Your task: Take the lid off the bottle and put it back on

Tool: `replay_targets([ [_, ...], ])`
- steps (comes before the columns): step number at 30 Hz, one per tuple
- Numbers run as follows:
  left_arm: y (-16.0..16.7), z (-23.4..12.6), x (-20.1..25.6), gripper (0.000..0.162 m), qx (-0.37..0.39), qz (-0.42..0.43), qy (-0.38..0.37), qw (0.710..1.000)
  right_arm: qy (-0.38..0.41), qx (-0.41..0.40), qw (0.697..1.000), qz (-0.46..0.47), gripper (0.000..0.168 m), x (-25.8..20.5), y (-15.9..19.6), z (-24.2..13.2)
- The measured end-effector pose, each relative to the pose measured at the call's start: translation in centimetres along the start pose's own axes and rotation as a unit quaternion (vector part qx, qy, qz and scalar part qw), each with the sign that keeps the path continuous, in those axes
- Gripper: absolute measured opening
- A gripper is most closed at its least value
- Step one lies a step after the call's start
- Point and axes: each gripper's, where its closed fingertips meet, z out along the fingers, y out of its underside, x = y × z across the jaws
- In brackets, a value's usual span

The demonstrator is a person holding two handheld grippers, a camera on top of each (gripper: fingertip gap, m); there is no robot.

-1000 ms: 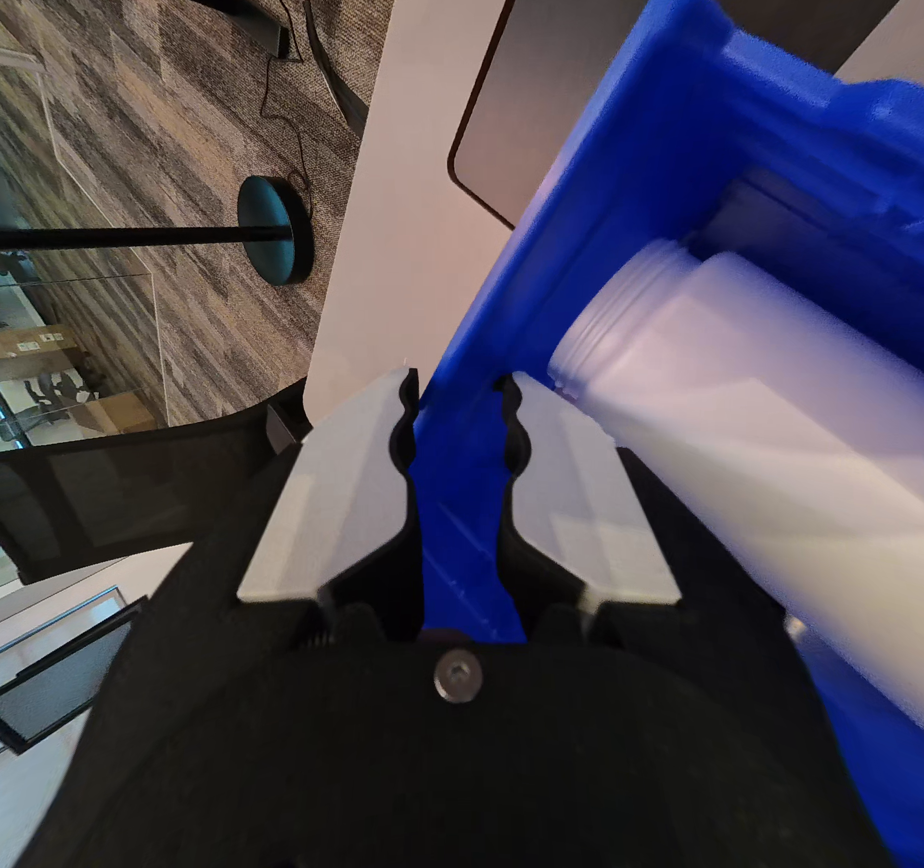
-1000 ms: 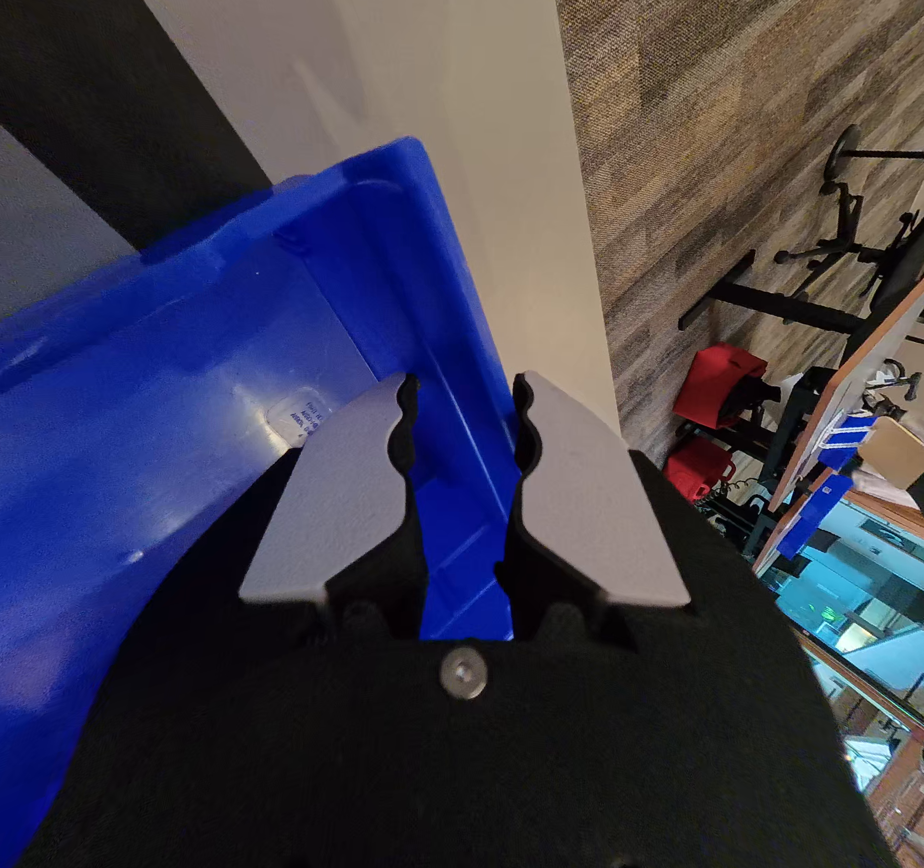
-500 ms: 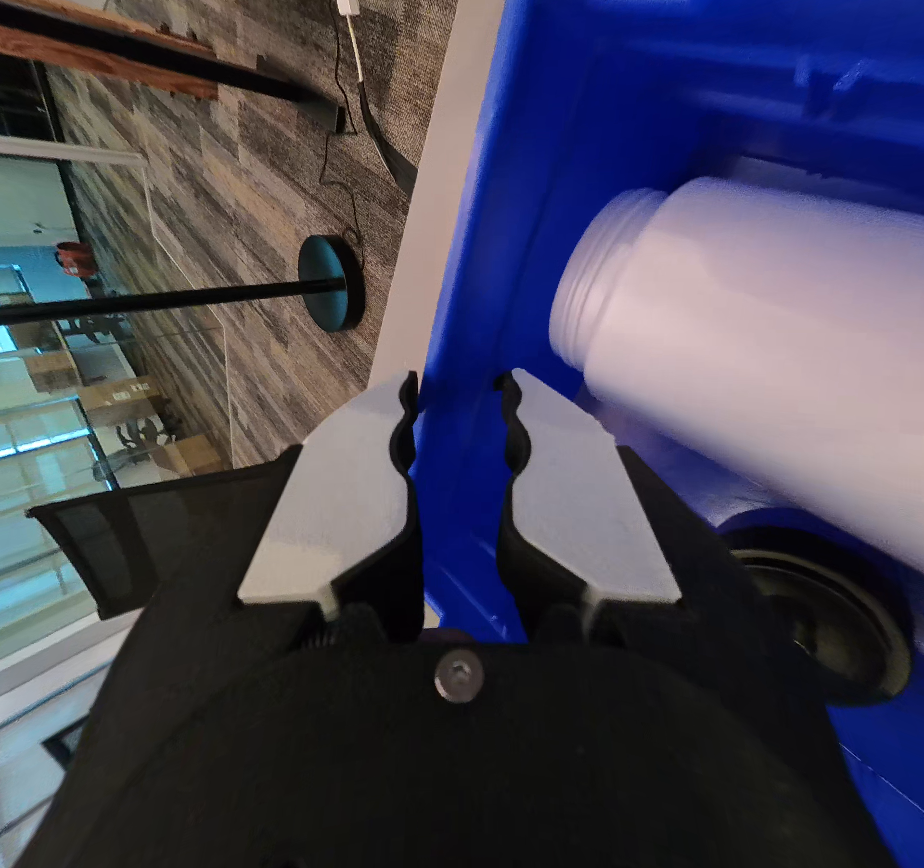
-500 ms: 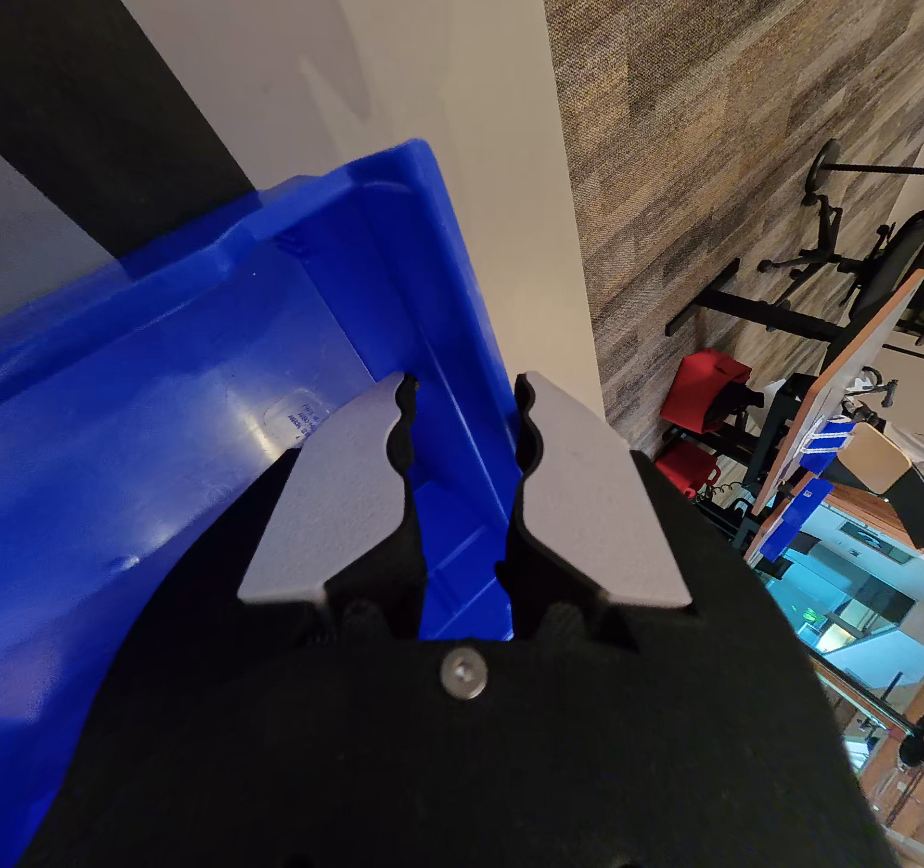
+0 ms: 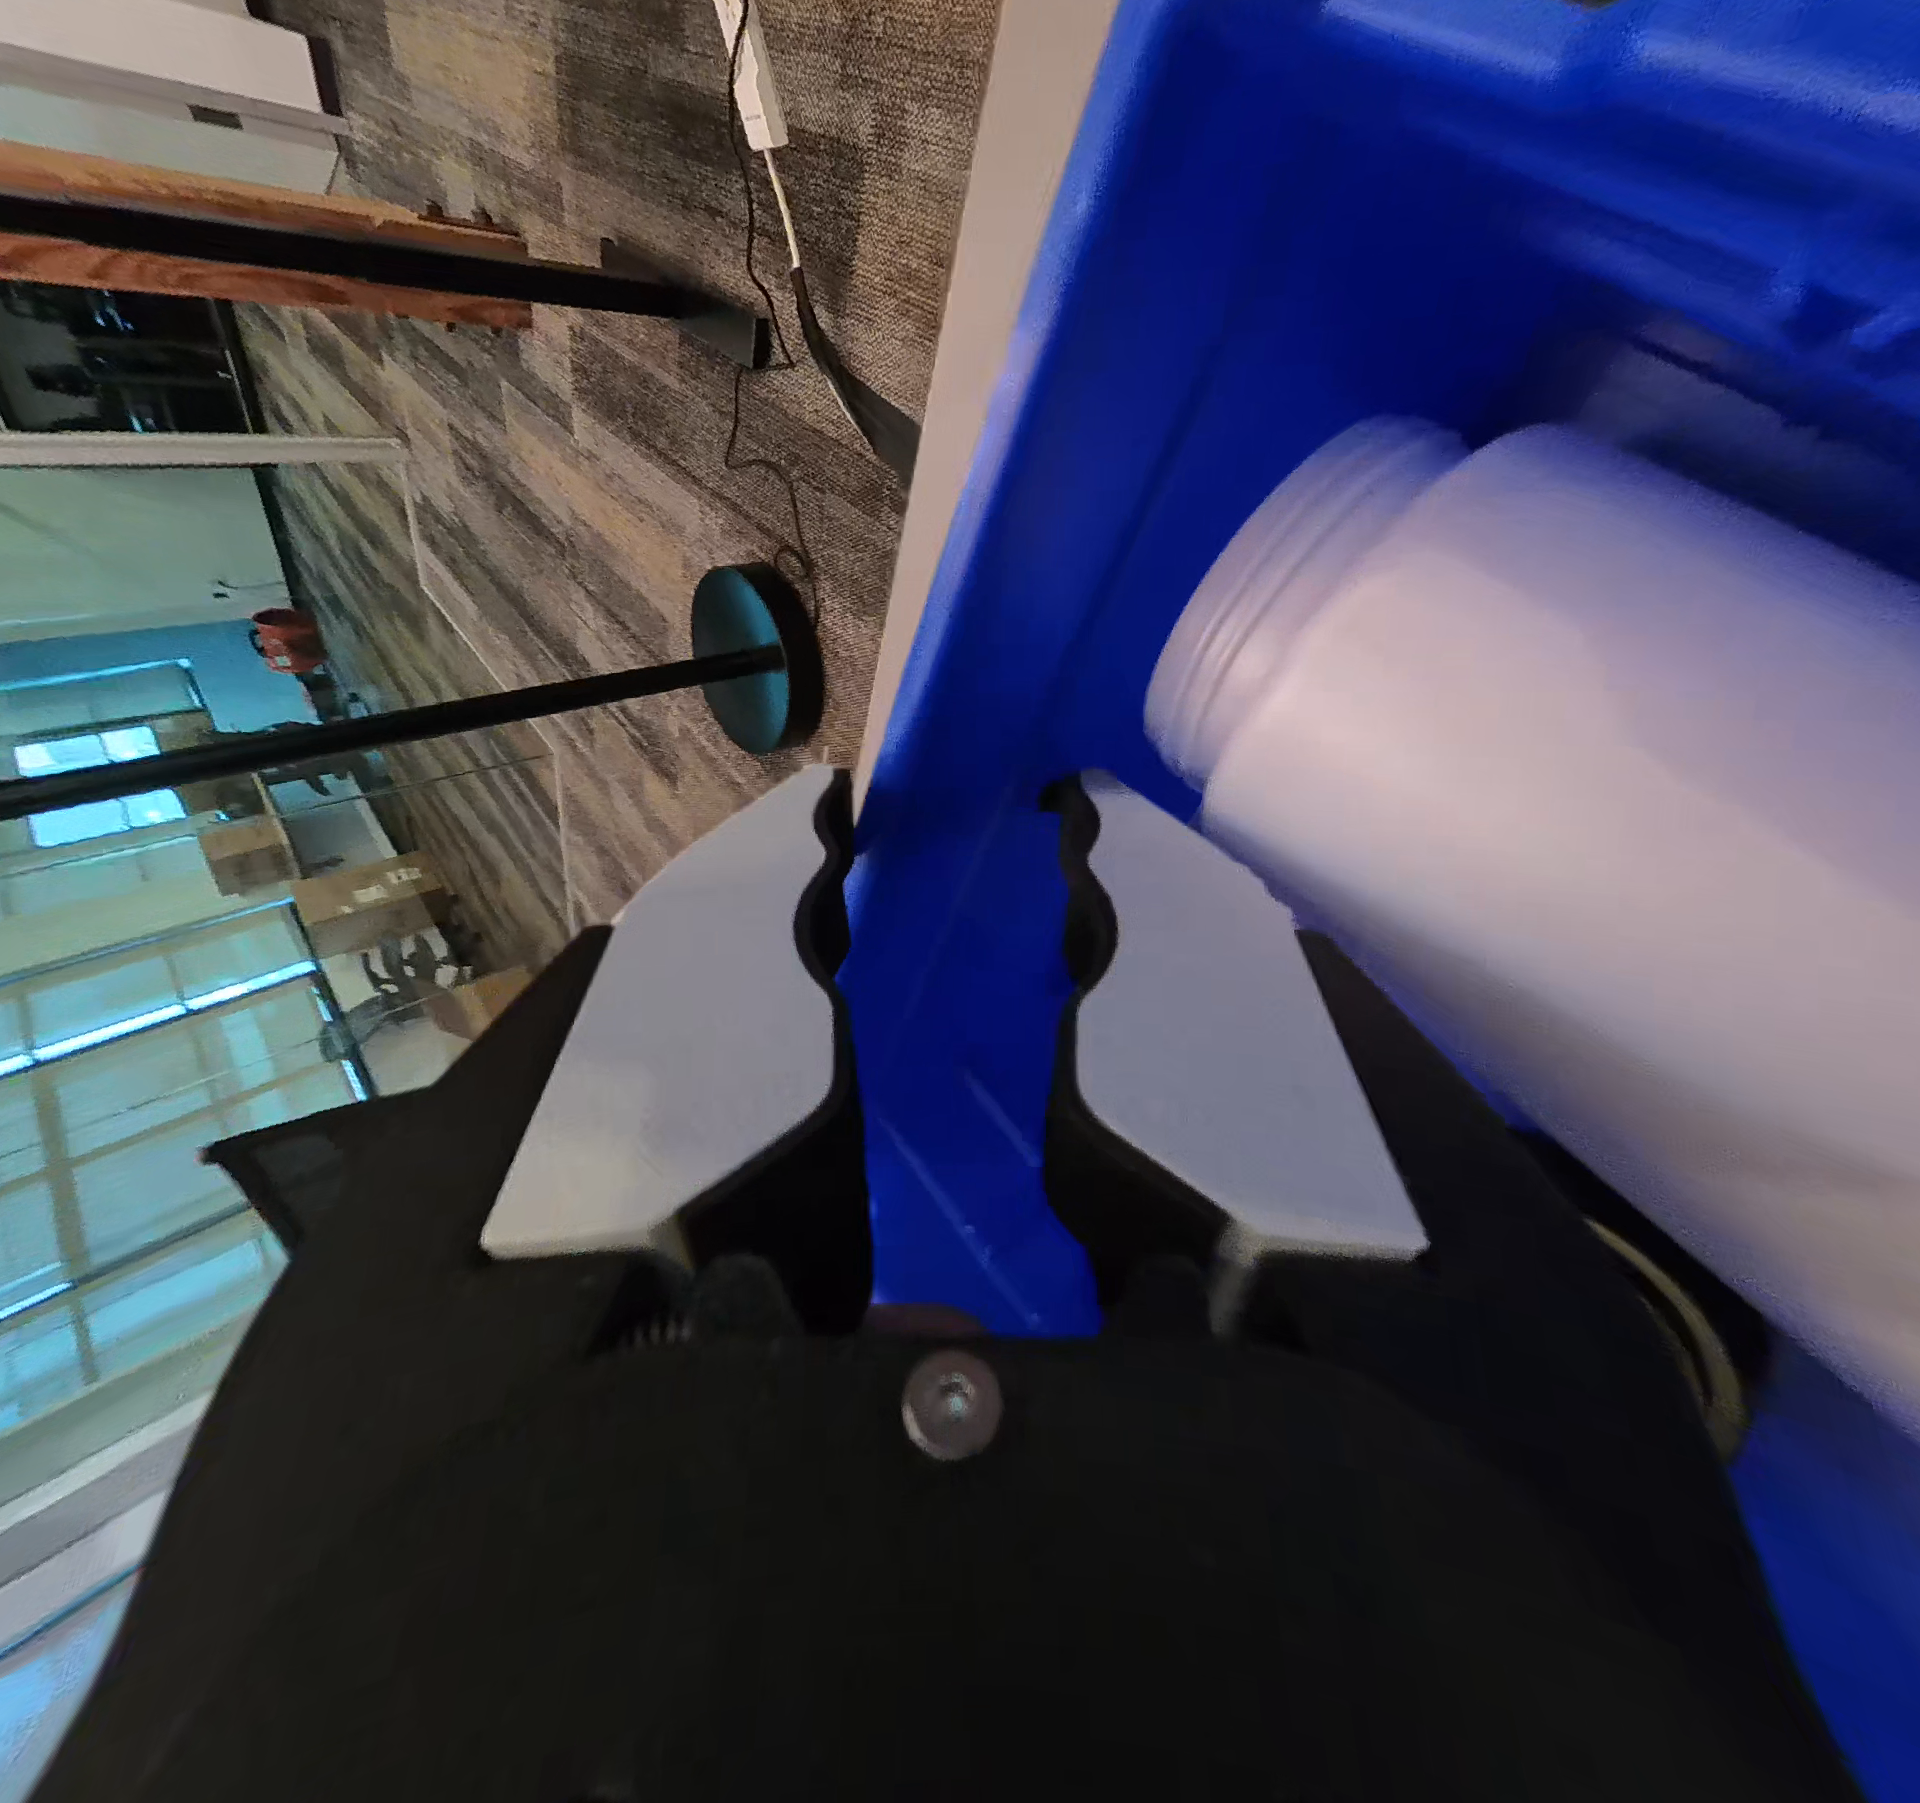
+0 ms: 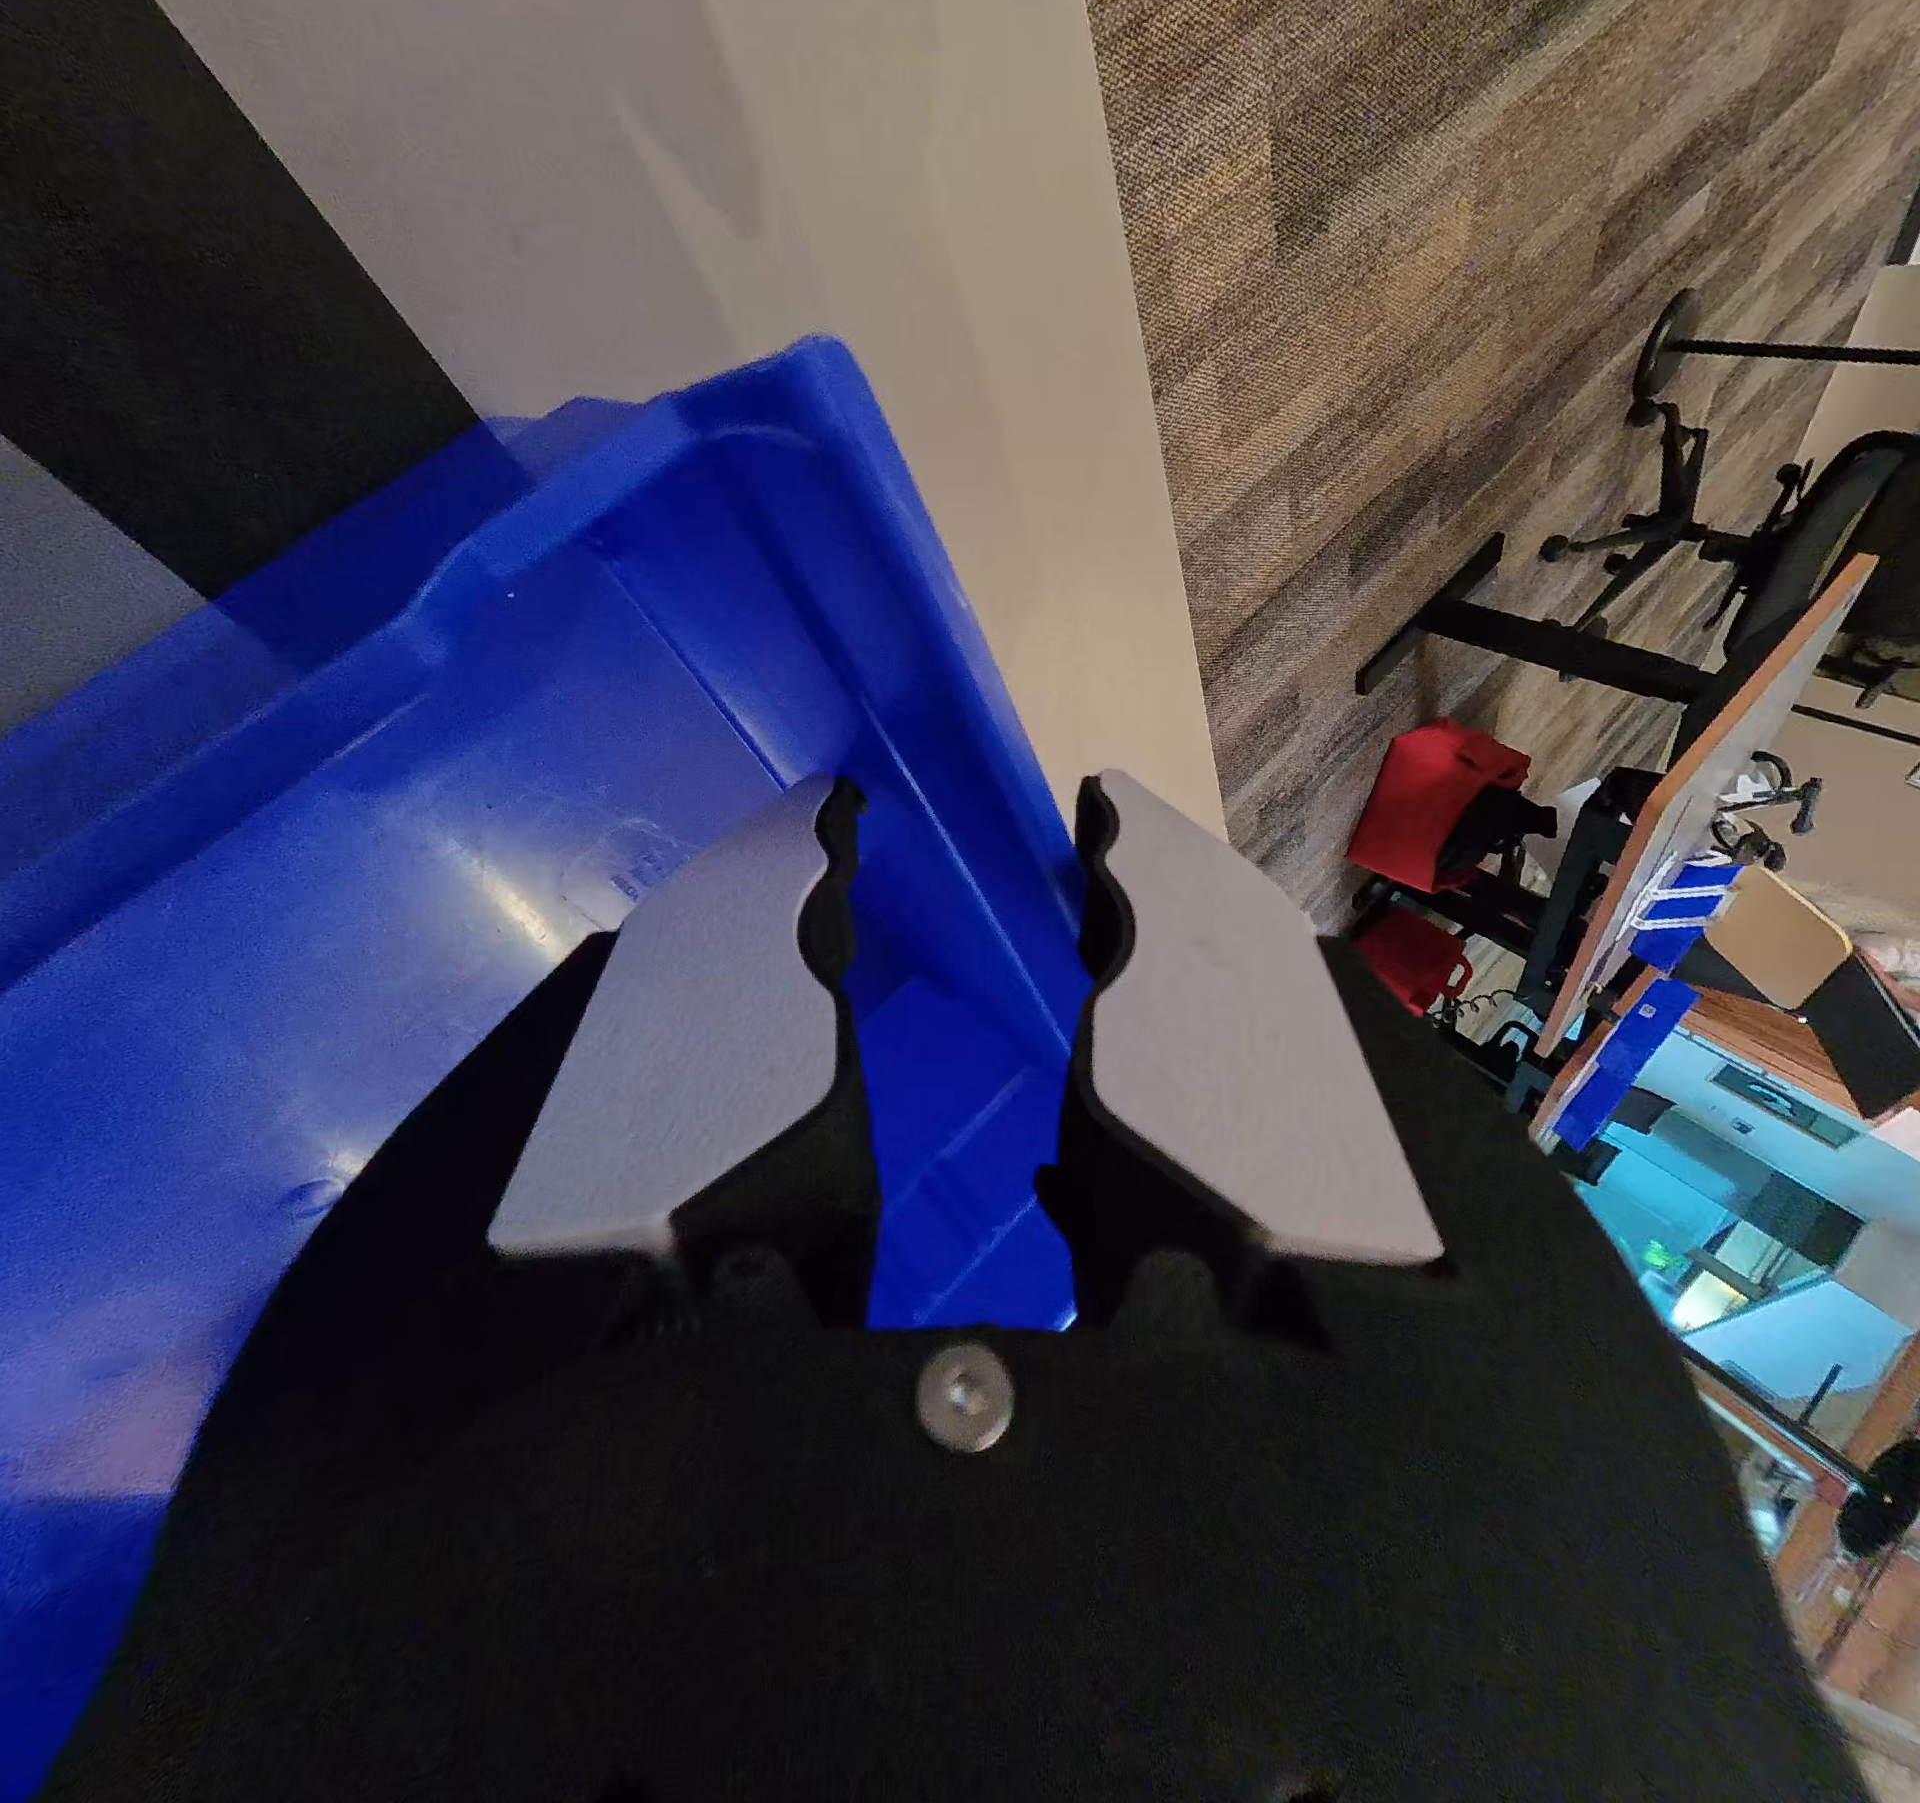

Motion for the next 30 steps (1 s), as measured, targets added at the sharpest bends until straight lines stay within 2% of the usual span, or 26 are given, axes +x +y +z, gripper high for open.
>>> replay_targets([
  [2,0.2,-0.3,0.3,0.043,0.000,-0.031,0.020,0.999,0.005,0.006,1.000,0.020,0.043,0.1,0.1,-0.2],
  [4,0.8,-1.0,-0.2,0.065,0.000,-0.073,0.013,0.997,0.022,0.029,0.998,0.049,0.062,0.7,-0.1,-1.3],
  [6,1.6,-2.7,-0.8,0.070,0.019,-0.116,0.003,0.993,0.035,0.059,0.995,0.078,0.075,1.2,-0.2,-3.6],
  [9,3.1,-6.5,-1.1,0.077,0.051,-0.195,-0.003,0.979,0.057,0.118,0.984,0.120,0.086,1.1,-0.2,-8.4],
  [12,3.1,-12.2,-0.4,0.084,0.108,-0.270,-0.006,0.957,0.067,0.175,0.972,0.144,0.083,-0.9,0.0,-13.8],
  [15,0.4,-19.5,2.5,0.087,0.196,-0.306,0.013,0.931,0.053,0.250,0.955,0.150,0.082,-5.5,-0.9,-19.7],
  [17,-2.7,-24.1,6.0,0.086,0.259,-0.301,0.038,0.917,0.035,0.306,0.940,0.146,0.080,-9.6,-2.0,-23.3],
  [20,-7.9,-28.4,12.2,0.085,0.319,-0.288,0.080,0.899,-0.030,0.377,0.916,0.129,0.074,-17.0,-4.8,-26.8],
  [22,-11.5,-29.5,16.5,0.088,0.341,-0.285,0.116,0.888,-0.100,0.408,0.898,0.130,0.079,-21.9,-7.1,-27.6],
  [24,-15.2,-29.4,21.0,0.089,0.358,-0.292,0.173,0.870,-0.149,0.413,0.888,0.135,0.083,-25.7,-8.8,-26.8],
  [28,-19.9,-26.3,27.7,0.100,0.324,-0.302,0.251,0.861,-0.225,0.390,0.881,0.147,0.095,-30.9,-11.0,-23.1],
  [30,-20.7,-24.4,29.8,0.106,0.289,-0.301,0.268,0.868,-0.242,0.378,0.880,0.154,0.095,-32.3,-11.4,-21.3],
])
